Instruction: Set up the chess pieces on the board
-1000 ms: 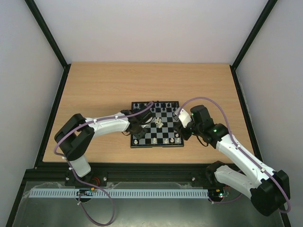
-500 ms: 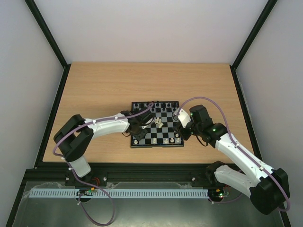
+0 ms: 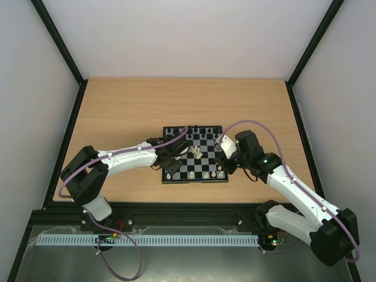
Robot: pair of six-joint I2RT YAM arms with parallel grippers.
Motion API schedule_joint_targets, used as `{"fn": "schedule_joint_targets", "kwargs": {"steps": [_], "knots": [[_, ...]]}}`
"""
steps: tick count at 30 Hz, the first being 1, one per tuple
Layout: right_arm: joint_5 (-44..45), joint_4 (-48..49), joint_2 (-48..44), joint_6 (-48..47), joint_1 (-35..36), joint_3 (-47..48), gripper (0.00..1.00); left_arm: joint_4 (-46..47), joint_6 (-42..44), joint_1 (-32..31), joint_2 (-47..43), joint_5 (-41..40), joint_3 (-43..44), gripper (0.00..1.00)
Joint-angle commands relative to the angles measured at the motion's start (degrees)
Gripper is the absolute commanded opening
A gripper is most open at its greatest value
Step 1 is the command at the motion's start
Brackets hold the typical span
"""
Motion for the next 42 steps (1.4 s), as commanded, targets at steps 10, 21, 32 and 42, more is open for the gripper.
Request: {"fn": "schedule_joint_targets", "kwargs": {"steps": [10,21,32,42], "knots": [[-0.53,-0.36,0.54,-0.74,0.37,-0.42,0.33,0.96,3.26,-0.36,3.30,4.73,-1.36,0.42],[-0.65,-0.25,0.89,-0.77,0.37,-0.42,0.33,0.22,2.09,-1.22,3.21,5.87,-2.94,0.33],[-0.73,-0.39,1.33,-0.70,0.37,-0.33,0.33,-2.32,-0.13,-1.71,3.19,4.84,-2.51,0.32],[-0.89,-0.37,1.86,-0.58,0.37,-0.24,0.33,-3.80,-0.96,-1.78,3.43,5.84,-2.48,0.30]]}}
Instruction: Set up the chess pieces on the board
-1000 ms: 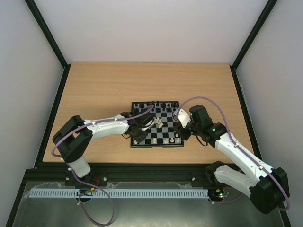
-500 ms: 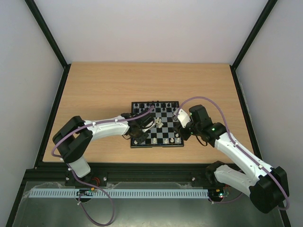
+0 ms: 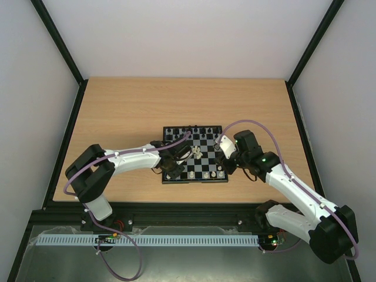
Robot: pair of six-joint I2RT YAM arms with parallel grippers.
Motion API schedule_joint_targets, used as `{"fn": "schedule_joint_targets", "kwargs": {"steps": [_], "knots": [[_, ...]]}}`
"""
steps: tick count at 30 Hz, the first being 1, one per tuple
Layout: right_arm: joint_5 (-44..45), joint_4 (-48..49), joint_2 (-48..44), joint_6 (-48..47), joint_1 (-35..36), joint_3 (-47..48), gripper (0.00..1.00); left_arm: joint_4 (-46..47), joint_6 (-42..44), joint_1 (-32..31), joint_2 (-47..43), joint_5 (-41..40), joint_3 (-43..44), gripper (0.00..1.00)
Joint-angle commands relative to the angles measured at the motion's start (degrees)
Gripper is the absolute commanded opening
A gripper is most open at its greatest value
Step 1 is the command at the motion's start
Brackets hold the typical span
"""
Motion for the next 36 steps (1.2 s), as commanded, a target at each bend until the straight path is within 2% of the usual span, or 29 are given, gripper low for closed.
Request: {"fn": "schedule_joint_targets", "kwargs": {"steps": [1,16,27,31,36], "knots": [[-0.85,-0.38,0.40,-0.47,0.33,-0.27,0.33,-5.34,-0.72,-0.44,0.63,0.71,-1.11,0.29],[-0.82,-0.38,0.60,-0.47,0.37,-0.16,0.33,-4.46,-0.85,-0.56,0.17,1.32,-1.28,0.25],[-0.03,-0.13,1.27,1.42,0.37,1.10,0.32,-3.17,0.94,-0.75,-0.48,1.28,0.45,0.12],[-0.50,-0.90,2.53,3.50,-0.21,5.03,0.31,-1.26,0.97,-0.73,-4.93,1.39,0.45,0.12],[-8.68,-7.61,9.85,6.47,-1.34,15.85,0.32,4.19,1.76,-0.49,-11.42,1.31,-0.06,0.12]]}}
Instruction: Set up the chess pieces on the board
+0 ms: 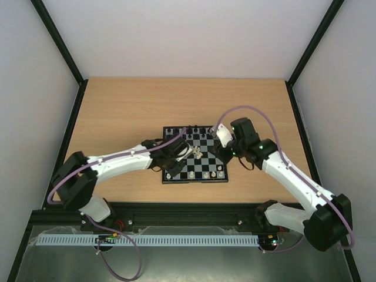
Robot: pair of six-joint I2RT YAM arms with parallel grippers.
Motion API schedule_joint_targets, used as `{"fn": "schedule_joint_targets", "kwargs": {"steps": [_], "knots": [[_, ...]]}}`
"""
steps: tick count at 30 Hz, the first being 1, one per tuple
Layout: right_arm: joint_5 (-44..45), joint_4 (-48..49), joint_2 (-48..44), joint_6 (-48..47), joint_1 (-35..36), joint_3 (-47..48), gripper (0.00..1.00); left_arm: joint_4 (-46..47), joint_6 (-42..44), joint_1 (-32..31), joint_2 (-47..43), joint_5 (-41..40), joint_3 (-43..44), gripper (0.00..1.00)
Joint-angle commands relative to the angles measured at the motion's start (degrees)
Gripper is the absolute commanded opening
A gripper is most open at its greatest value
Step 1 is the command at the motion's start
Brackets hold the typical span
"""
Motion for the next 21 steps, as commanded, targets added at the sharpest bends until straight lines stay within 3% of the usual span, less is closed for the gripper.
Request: {"fn": "schedule_joint_targets", "kwargs": {"steps": [1,12,21], "knots": [[-8.06,-7.31,6.44,4.03,-0.84,11.13,0.32,5.81,1.47,-0.11,-6.94,0.07,-0.35,0.12],[-23.80,-16.65,22.76,10.27,-0.94,30.30,0.46,16.93,1.33,2.65,-20.05,4.13,-5.60,0.14],[-37.36,-18.92,29.42,12.12,-0.89,31.94,0.45,18.69,1.32,3.41,-23.65,6.19,-6.62,0.16]]}}
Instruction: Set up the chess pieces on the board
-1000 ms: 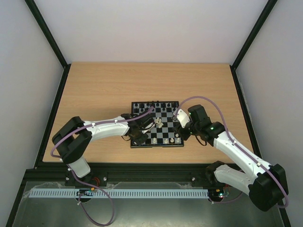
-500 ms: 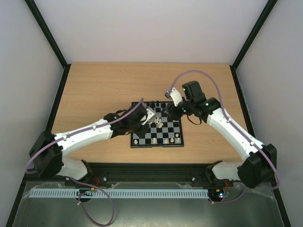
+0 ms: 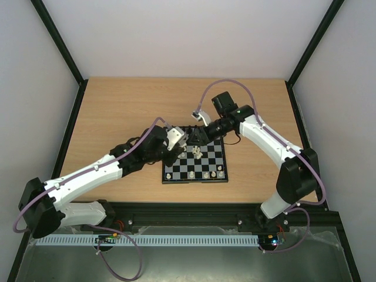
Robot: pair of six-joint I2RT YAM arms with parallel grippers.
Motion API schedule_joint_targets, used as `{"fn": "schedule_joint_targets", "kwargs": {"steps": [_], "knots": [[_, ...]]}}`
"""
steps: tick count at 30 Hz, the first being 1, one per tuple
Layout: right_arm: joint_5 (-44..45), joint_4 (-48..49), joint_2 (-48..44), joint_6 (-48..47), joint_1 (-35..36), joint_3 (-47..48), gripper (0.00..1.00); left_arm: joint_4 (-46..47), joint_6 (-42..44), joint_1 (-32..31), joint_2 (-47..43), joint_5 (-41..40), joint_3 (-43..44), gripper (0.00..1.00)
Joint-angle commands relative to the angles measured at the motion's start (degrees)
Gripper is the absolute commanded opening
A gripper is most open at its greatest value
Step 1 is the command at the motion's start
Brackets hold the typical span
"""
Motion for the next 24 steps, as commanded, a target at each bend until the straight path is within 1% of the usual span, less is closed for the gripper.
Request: {"fn": "schedule_joint_targets", "kwargs": {"steps": [1,5,8,13,21,23,24], "knots": [[-10.13,-4.48,1.25,1.42,-0.10,1.77,0.44,2.67,0.59,0.68,-1.51,2.49,-0.88,0.17],[-13.57,-3.66,1.75,2.26,-0.10,1.39,0.40,2.74,0.69,0.83,-1.55,3.20,-0.94,0.17],[-14.47,-3.27,2.46,2.86,-0.10,0.90,0.32,3.06,0.69,0.78,-1.73,3.60,-1.10,0.18],[-16.33,-3.01,3.30,3.26,-0.01,0.35,0.26,3.03,0.82,0.78,-1.71,3.91,-1.23,0.18],[-16.49,-2.30,2.34,3.14,0.08,-0.76,0.10,3.06,0.73,0.75,-1.63,3.36,-1.30,0.19],[-14.89,-1.75,1.41,3.08,0.08,-1.04,0.07,2.84,0.42,0.77,-1.56,2.48,-1.15,0.24],[-13.41,-1.48,0.94,3.13,0.08,-1.05,0.06,2.52,0.16,0.88,-1.56,1.52,-1.02,0.30]]}}
